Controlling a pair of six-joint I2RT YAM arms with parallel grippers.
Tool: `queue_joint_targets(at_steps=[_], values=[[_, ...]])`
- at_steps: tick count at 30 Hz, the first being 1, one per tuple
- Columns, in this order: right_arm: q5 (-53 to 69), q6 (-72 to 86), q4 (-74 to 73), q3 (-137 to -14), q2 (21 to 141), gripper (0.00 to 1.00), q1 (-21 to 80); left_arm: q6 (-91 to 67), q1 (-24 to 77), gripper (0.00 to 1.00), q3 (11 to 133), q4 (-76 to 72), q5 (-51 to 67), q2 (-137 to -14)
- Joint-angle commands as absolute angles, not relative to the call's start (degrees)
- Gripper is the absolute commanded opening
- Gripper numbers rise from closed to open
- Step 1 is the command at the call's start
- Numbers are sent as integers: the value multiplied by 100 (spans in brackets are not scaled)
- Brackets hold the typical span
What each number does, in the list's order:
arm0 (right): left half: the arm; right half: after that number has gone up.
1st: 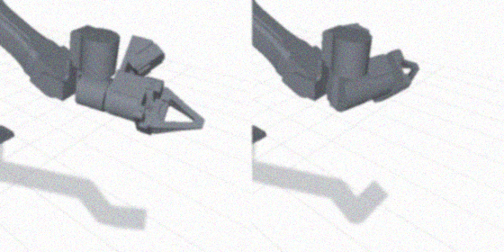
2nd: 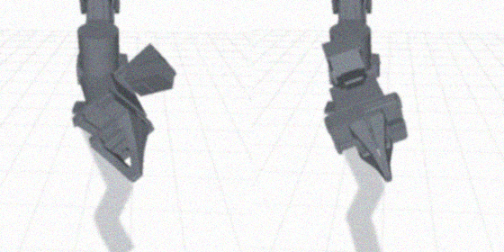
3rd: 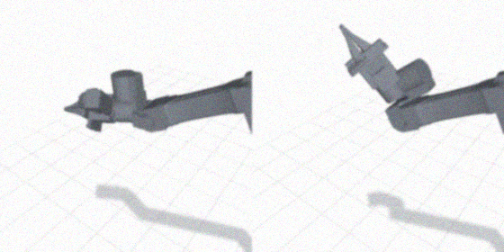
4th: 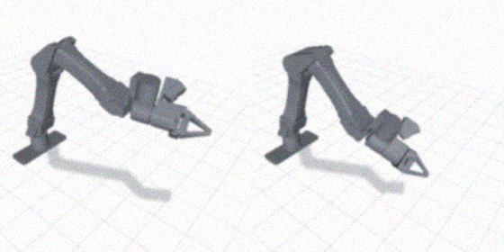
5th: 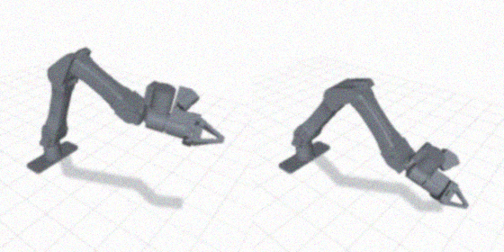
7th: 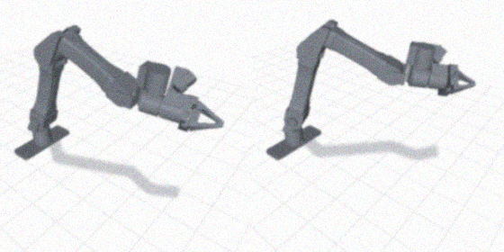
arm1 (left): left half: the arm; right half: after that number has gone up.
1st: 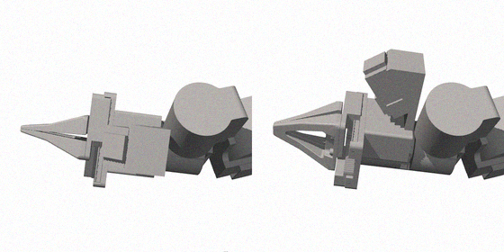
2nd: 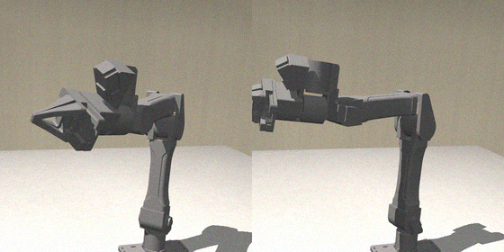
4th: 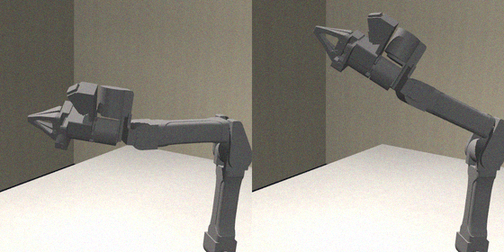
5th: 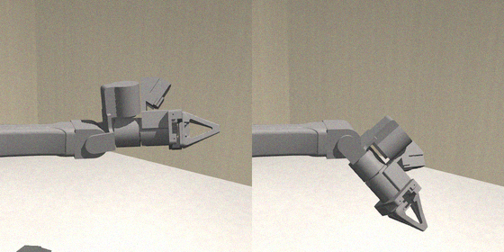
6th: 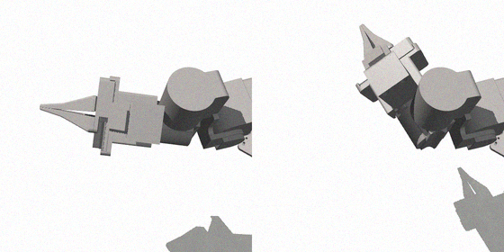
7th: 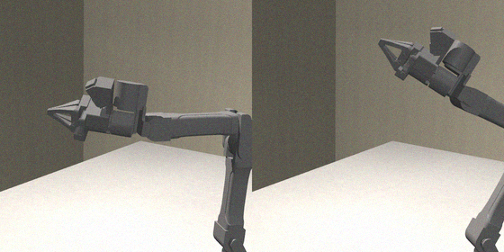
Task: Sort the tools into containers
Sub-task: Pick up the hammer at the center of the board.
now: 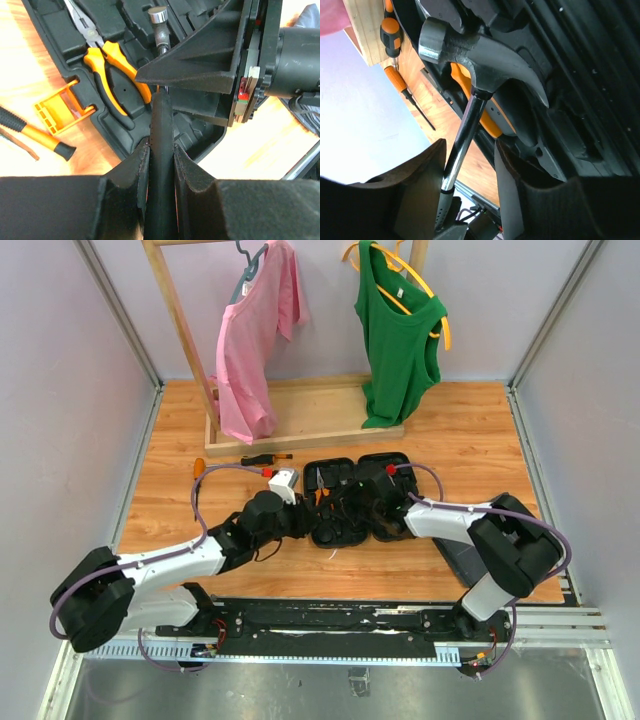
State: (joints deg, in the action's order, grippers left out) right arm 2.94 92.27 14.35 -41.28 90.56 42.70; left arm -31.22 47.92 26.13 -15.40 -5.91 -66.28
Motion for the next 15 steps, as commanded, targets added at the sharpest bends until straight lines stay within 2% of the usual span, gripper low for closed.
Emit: queue_joint_targets(at_steps=[1, 8, 13, 15], values=[[545, 9353, 1731, -4029, 9149, 39, 4145, -3181, 4878, 1, 2373, -1924, -528, -6265], [524, 9151, 1813, -3998, 9110, 13, 4122, -3183, 4878, 1, 1908, -1932, -355, -5873], [611, 9009, 2007, -4034, 9202, 2, 4122, -3084, 4877, 1, 1768, -1941, -105, -5695], [653, 8939, 2116, -4021, 9233, 1, 4122, -3053, 4878, 2, 1744, -1947, -19, -5663]])
